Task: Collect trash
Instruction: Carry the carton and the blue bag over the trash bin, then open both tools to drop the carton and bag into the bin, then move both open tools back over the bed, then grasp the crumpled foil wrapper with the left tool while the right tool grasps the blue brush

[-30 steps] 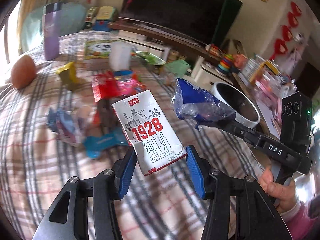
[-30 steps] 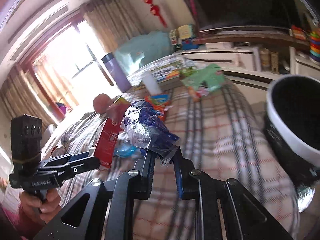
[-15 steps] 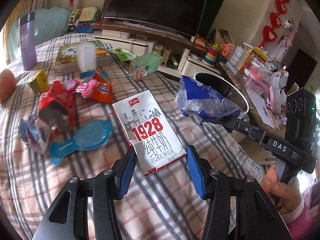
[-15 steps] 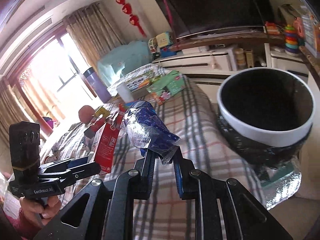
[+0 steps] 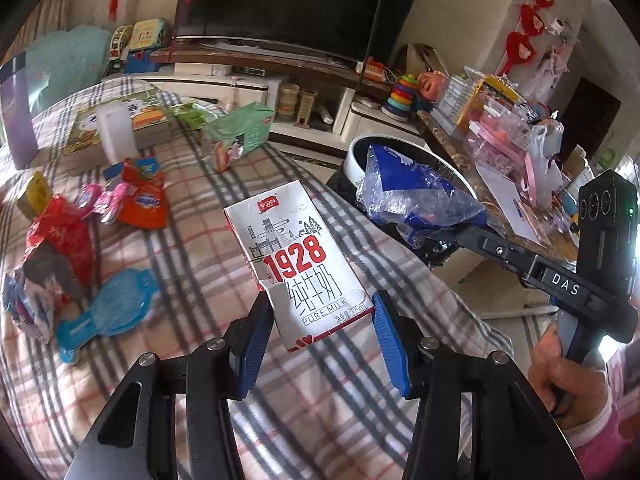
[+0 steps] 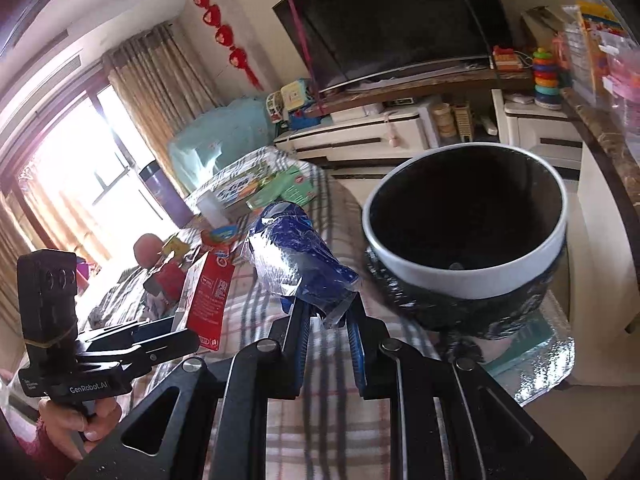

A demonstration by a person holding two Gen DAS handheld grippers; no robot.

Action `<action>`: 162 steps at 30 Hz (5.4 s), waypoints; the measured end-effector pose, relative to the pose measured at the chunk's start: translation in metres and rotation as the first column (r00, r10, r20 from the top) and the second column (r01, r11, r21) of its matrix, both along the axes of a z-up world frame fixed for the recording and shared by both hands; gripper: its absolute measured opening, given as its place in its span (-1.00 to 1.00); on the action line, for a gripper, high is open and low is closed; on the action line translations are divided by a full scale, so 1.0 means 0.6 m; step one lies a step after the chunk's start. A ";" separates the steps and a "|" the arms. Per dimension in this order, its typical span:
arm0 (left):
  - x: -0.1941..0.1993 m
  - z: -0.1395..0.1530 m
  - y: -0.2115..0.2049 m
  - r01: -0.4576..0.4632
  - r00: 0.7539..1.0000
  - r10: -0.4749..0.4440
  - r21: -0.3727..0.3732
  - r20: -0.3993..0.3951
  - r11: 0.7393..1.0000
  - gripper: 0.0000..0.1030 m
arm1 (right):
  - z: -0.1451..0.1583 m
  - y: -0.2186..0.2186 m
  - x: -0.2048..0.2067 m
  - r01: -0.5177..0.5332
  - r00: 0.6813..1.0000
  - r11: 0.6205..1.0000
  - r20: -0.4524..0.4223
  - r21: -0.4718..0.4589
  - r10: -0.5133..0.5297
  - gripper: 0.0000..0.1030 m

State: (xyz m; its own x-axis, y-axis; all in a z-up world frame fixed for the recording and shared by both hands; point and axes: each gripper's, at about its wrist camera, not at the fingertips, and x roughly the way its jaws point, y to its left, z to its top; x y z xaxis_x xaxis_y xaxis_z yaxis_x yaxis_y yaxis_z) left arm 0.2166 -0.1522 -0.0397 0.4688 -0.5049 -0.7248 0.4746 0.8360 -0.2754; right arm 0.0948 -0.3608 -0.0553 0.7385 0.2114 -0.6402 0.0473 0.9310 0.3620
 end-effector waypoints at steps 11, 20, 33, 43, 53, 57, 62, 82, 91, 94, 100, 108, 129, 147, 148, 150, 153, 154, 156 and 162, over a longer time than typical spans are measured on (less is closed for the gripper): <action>0.021 0.006 -0.052 0.048 0.999 -0.048 0.014 0.011 0.999 -0.05 | 0.005 -0.056 -0.011 0.082 0.997 0.997 0.007 -0.003 -0.082 -0.64; 0.060 0.008 -0.103 0.090 0.996 -0.090 0.010 0.003 0.996 -0.04 | 0.012 -0.103 -0.015 0.141 0.990 0.990 0.003 -0.024 -0.141 -0.64; 0.121 0.016 -0.194 0.148 0.988 -0.150 0.042 0.041 0.988 -0.07 | 0.025 -0.161 0.016 0.180 0.983 0.978 -0.015 -0.103 -0.183 -0.64; 0.111 0.015 -0.187 0.143 0.987 -0.145 0.042 0.063 0.989 -0.08 | 0.029 -0.168 0.026 0.159 0.987 0.982 -0.006 -0.101 -0.161 -0.64; 0.097 0.057 -0.163 0.128 0.982 -0.127 0.002 0.138 0.992 -0.09 | 0.042 -0.167 0.036 0.152 0.988 0.983 0.011 -0.103 -0.152 -0.64; 0.109 0.064 -0.172 0.132 0.980 -0.130 -0.003 0.148 0.991 -0.09 | 0.040 -0.171 0.041 0.155 0.988 0.982 0.004 -0.107 -0.155 -0.64; 0.132 0.058 -0.198 0.137 0.980 -0.135 -0.008 0.148 0.990 -0.09 | 0.034 -0.180 0.046 0.163 0.986 0.980 -0.017 -0.116 -0.166 -0.64; 0.230 0.000 -0.244 0.086 0.996 -0.086 -0.028 0.019 0.996 0.36 | 0.014 -0.190 0.099 0.110 0.984 0.976 -0.115 -0.190 -0.133 0.04; 0.174 -0.012 -0.166 0.013 1.000 -0.013 -0.043 -0.011 0.999 0.45 | 0.030 -0.165 0.081 0.110 0.990 0.982 -0.065 -0.154 -0.121 0.47; 0.144 -0.019 -0.120 -0.025 0.999 0.024 -0.045 -0.025 0.999 0.55 | 0.037 -0.143 0.071 0.110 0.993 0.984 -0.038 -0.139 -0.116 0.73; 0.087 -0.024 -0.022 -0.116 0.992 0.113 -0.056 -0.047 0.992 0.67 | 0.027 -0.089 0.063 0.080 0.996 0.995 -0.032 -0.058 -0.082 0.83; 0.007 -0.031 0.078 -0.212 0.977 0.210 -0.031 -0.045 0.977 0.74 | -0.011 0.008 0.065 -0.004 0.998 1.000 -0.068 0.006 0.004 0.83; -0.090 -0.011 0.268 -0.441 0.897 0.441 0.012 -0.039 0.898 0.72 | -0.068 0.213 0.089 -0.191 0.973 0.981 -0.122 0.038 0.194 0.83; 0.024 -0.040 0.308 -0.410 0.911 0.410 0.018 -0.040 0.912 0.59 | -0.100 0.299 0.157 -0.283 0.942 0.952 -0.153 0.120 0.299 0.29; 0.032 -0.047 0.308 -0.402 0.914 0.402 0.014 -0.051 0.915 0.48 | -0.101 0.301 0.161 -0.286 0.941 0.951 -0.153 0.121 0.302 0.23; 0.043 -0.056 0.307 -0.393 0.917 0.393 0.008 -0.068 0.919 0.38 | -0.106 0.308 0.174 -0.293 0.937 0.947 -0.159 0.132 0.312 0.11; 0.053 -0.062 0.307 -0.380 0.923 0.379 -0.012 -0.074 0.925 0.15 | -0.111 0.317 0.185 -0.306 0.931 0.942 -0.165 0.137 0.327 -0.15; 0.056 -0.062 0.305 -0.374 0.925 0.372 -0.017 -0.072 0.927 -0.01 | -0.113 0.322 0.188 -0.317 0.926 0.938 -0.167 0.137 0.338 -0.27; 0.060 -0.062 0.301 -0.363 0.930 0.362 -0.013 -0.059 0.932 -0.24 | -0.116 0.329 0.190 -0.334 0.919 0.932 -0.170 0.140 0.355 -0.38; 0.045 -0.056 0.292 -0.359 0.933 0.359 -0.003 -0.036 0.933 -0.60 | -0.105 0.324 0.179 -0.354 0.919 0.922 -0.126 0.157 0.374 -0.62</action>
State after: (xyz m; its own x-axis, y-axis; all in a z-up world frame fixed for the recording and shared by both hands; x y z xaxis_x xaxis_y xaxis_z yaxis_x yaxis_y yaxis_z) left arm 0.2436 0.0228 -0.0735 0.5950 -0.3146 -0.7396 0.1334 0.9461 -0.2952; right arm 0.2021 -0.1666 -0.1185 0.4915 0.5350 -0.6872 -0.2228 0.8401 0.4946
